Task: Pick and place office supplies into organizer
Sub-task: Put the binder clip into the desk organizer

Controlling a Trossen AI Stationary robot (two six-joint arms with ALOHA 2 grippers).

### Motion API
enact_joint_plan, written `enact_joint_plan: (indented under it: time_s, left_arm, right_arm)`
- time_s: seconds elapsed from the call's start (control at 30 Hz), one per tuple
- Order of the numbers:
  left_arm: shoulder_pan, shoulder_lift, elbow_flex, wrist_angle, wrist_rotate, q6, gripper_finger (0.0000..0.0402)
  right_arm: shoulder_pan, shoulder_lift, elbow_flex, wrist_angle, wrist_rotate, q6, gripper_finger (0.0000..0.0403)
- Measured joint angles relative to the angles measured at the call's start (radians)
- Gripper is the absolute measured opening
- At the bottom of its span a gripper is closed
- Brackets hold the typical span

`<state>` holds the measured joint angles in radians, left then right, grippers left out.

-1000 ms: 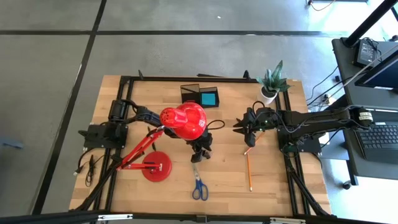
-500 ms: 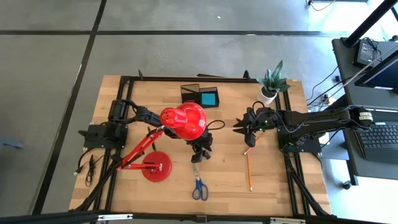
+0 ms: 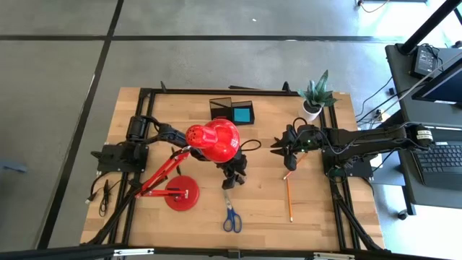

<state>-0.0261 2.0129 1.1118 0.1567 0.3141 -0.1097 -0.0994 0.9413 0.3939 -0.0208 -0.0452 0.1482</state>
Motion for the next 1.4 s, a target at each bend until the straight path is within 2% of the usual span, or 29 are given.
enact_joint_plan:
  time_s: [0.5, 0.93, 1.07, 1.23, 1.4]
  left_arm:
    - [-0.001, 0.001, 0.0, -0.013, 0.0, 0.0, 0.008]
    - [-0.002, 0.0, 0.002, -0.016, 0.015, 0.067, 0.0008]
    - [0.003, -0.004, 0.002, -0.018, 0.012, 0.045, 0.0004]
    - [0.018, -0.026, 0.0, -0.034, -0.034, 0.053, 0.0003]
    - [0.042, -0.082, -0.002, -0.12, -0.172, 0.061, 0.0003]
  right_arm:
    - [0.0, 0.0, 0.0, 0.0, 0.0, -0.004, 0.0108]
    - [0.0, 0.0, 0.0, -0.008, 0.0, -0.05, 0.0108]
    - [0.0, 0.0, 0.0, -0.008, 0.0, -0.052, 0.0108]
    - [0.0, 0.0, 0.0, -0.008, 0.0, -0.052, 0.0108]
    - [0.0, 0.0, 0.0, -0.009, 0.0, -0.052, 0.0108]
